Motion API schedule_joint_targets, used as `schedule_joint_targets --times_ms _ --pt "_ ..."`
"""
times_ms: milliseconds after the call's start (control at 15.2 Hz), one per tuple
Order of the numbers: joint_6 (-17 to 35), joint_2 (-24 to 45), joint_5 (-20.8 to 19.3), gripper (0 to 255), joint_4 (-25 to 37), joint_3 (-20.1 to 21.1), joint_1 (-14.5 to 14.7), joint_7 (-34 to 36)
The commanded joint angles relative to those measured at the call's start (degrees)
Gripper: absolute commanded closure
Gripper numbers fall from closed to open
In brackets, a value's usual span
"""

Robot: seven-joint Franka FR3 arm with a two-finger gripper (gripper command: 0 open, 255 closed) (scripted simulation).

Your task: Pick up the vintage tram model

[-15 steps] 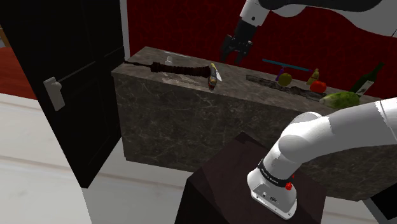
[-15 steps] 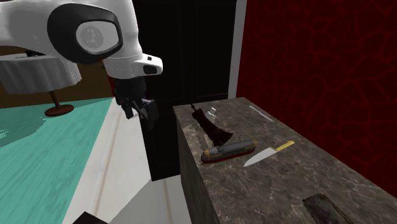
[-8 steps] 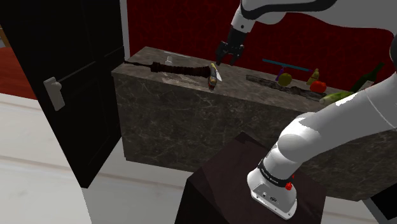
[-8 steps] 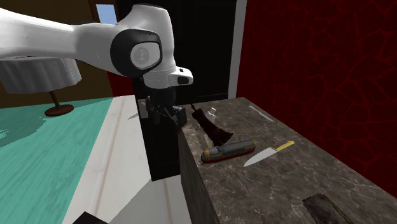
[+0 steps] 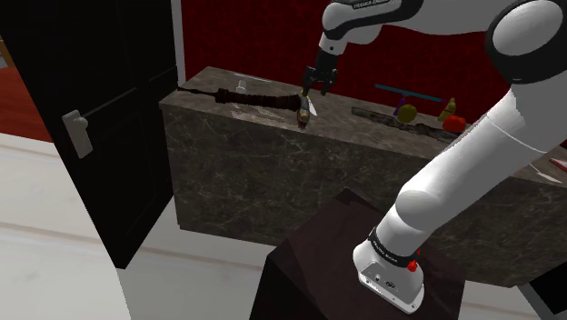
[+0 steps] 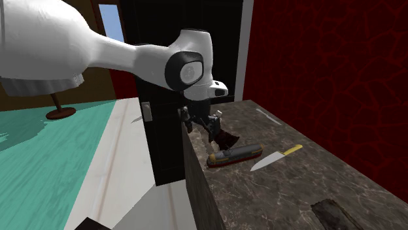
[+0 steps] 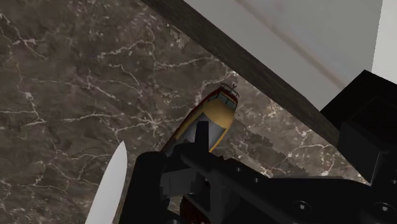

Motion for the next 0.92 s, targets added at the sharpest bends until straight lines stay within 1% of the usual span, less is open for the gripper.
schedule_joint_targets --times_ms 0,462,858 --pt "1.2 3.7 0.1 0 2.2 -0.9 -0.5 -1.4" --pt "2.9 18.4 1.9 0 14.0 -3.3 -2.8 -6.0" --pt "7.2 19.7 2.4 0 11.0 -3.2 -2.9 -6.3"
